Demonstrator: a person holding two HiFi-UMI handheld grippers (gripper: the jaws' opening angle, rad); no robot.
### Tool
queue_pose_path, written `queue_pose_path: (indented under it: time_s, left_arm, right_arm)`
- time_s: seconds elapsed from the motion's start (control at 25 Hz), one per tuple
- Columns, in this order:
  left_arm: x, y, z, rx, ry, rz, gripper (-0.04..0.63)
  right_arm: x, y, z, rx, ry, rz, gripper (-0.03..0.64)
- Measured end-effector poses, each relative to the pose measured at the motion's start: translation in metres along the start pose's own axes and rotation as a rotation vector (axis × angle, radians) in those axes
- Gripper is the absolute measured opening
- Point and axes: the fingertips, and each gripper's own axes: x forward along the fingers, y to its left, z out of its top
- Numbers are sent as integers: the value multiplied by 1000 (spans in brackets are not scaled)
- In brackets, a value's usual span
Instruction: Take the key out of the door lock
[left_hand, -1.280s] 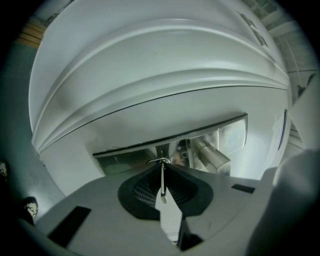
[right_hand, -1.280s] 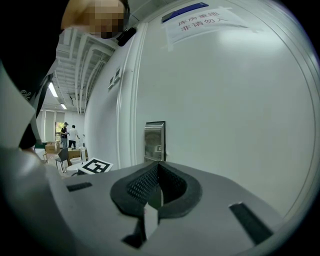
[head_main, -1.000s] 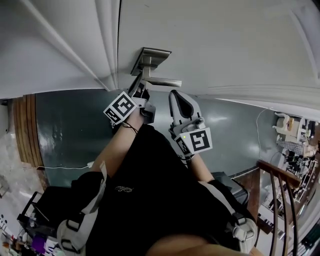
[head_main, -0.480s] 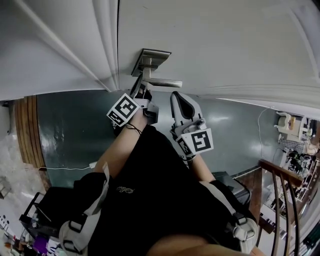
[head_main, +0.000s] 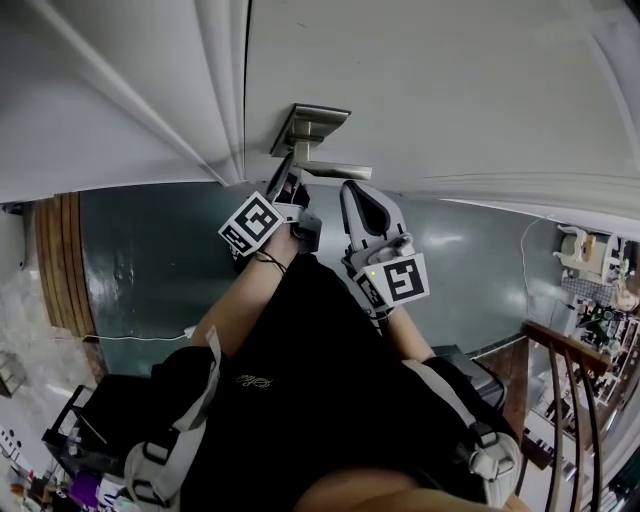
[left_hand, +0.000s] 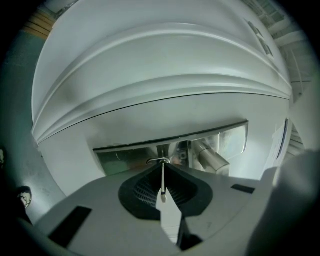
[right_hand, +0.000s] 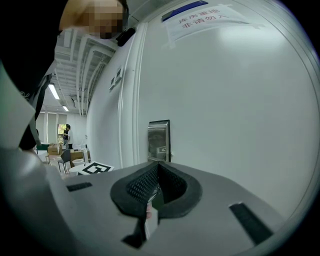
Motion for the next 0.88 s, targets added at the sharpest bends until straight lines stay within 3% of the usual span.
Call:
queue_pose_path:
  time_s: [0.64,0.88]
  left_arm:
    - [0,3,3,-117,-133,-25,38]
    - [-2,2,3,-110,-172,-41,37]
  right_arm:
    - [0,-2,-3,-5,9,1,8]
    - [-2,-4,-2,1,7,-4,8]
